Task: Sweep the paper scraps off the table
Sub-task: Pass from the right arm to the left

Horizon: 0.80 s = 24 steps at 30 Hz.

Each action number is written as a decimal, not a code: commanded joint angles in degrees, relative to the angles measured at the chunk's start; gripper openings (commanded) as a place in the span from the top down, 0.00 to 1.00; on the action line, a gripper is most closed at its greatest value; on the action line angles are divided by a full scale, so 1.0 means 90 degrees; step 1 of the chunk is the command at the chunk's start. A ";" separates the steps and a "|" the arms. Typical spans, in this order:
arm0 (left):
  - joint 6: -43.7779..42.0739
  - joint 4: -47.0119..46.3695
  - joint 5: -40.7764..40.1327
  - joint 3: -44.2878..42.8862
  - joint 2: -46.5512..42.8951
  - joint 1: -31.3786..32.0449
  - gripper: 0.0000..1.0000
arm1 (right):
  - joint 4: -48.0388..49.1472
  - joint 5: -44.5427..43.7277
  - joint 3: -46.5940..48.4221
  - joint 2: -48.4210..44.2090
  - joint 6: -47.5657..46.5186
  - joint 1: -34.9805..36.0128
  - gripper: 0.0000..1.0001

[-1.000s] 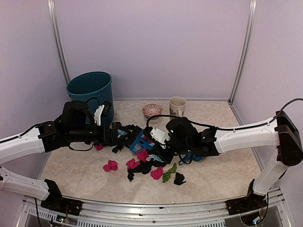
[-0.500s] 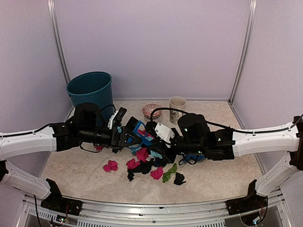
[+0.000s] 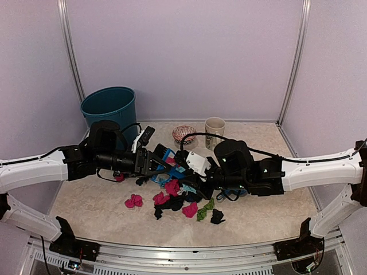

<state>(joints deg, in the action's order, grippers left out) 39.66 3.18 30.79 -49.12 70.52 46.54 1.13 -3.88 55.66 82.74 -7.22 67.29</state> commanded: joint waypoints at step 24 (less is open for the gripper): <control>-0.0127 0.0185 -0.0420 -0.0115 -0.0239 -0.0123 1.00 | 0.0165 -0.0789 -0.0235 0.0064 0.0125 0.0102 0.45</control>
<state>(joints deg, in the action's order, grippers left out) 38.79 5.63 27.99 -49.23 70.00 46.22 1.67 -7.81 54.39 83.35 -6.59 67.77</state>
